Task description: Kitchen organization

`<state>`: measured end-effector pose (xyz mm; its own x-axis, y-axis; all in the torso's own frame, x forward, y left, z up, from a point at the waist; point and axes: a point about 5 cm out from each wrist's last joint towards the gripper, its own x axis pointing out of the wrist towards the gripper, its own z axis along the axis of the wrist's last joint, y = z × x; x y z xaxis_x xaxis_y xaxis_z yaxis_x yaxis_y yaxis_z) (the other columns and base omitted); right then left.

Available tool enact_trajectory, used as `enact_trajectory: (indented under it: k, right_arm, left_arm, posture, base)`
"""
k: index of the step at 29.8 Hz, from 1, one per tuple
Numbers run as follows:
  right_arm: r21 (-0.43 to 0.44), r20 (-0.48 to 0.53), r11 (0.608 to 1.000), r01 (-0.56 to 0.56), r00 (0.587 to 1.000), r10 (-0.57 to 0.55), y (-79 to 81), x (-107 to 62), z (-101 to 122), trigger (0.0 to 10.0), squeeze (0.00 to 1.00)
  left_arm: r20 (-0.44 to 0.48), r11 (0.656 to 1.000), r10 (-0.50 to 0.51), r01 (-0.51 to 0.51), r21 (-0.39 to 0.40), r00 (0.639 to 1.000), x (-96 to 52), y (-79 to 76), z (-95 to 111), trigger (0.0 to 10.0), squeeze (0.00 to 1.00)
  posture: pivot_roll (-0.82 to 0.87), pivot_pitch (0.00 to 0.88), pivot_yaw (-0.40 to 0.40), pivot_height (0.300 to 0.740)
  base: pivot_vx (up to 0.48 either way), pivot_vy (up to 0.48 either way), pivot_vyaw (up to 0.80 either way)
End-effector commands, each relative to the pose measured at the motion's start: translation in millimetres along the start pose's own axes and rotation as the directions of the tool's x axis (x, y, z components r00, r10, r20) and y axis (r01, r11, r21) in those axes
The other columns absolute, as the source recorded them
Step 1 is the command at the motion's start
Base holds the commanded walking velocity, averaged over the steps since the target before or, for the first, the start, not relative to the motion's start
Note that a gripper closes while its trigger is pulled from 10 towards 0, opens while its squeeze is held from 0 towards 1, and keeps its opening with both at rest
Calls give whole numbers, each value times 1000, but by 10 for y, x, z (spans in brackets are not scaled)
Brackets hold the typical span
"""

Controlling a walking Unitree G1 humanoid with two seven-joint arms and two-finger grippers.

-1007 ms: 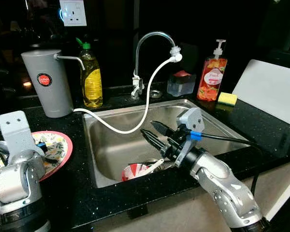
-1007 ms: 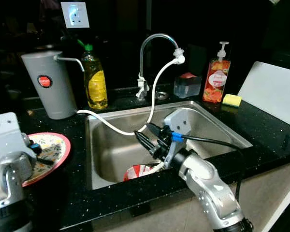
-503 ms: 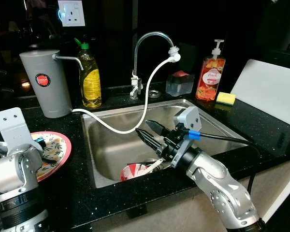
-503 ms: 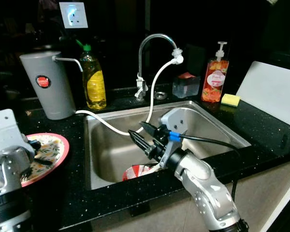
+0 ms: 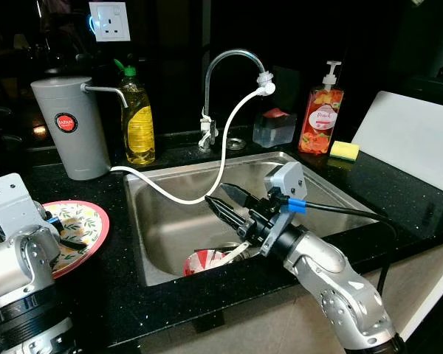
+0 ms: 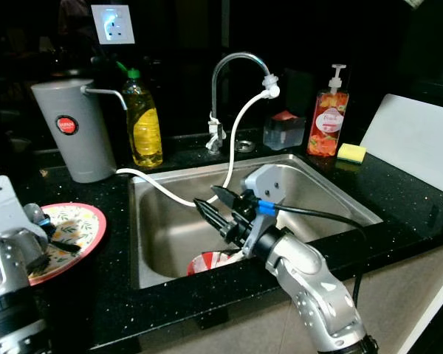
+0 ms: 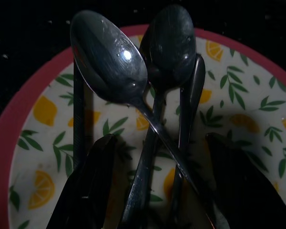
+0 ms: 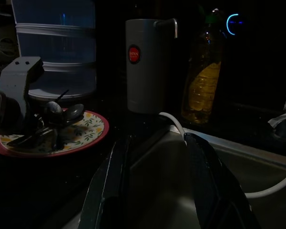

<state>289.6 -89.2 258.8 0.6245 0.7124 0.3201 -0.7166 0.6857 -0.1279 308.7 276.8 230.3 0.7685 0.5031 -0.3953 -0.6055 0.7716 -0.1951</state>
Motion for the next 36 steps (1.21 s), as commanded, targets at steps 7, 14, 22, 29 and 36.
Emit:
enact_trajectory:
  k: [7, 14, 22, 29, 36]
  right_arm:
    - [2, 24, 1000, -8, 1000, 8, 21, -6, 68, 10000, 0]
    - [5, 24, 1000, -7, 1000, 7, 22, -7, 70, 10000, 0]
    - [8, 25, 1000, -5, 1000, 5, 21, -9, 71, 10000, 0]
    - [9, 27, 1000, -3, 1000, 3, 16, -10, 74, 10000, 0]
    - [12, 31, 1000, -1, 1000, 0, 13, -10, 83, 10000, 0]
  left_arm:
    - [-8, 1000, 3, -3, -17, 1000, 23, -17, -28, 0, 0]
    - [26, 1000, 7, -7, 11, 1000, 18, -19, 4, 0, 0]
    - [57, 999, 18, -20, 28, 998, 10, -11, 31, 0, 0]
    - [119, 998, 8, -16, 63, 993, -20, -51, 108, 10000, 0]
    - [77, 998, 14, -18, 54, 997, 25, -39, 53, 10000, 1000]
  posture:
    - [-49, 12, 18, 740]
    - [-49, 14, 18, 740]
    - [-48, 15, 19, 740]
    - [-48, 16, 18, 740]
    - [-51, 18, 19, 740]
  base:
    - [0, 0, 0]
    - [0, 0, 0]
    - [0, 0, 0]
    - [0, 0, 0]
    - [0, 0, 0]
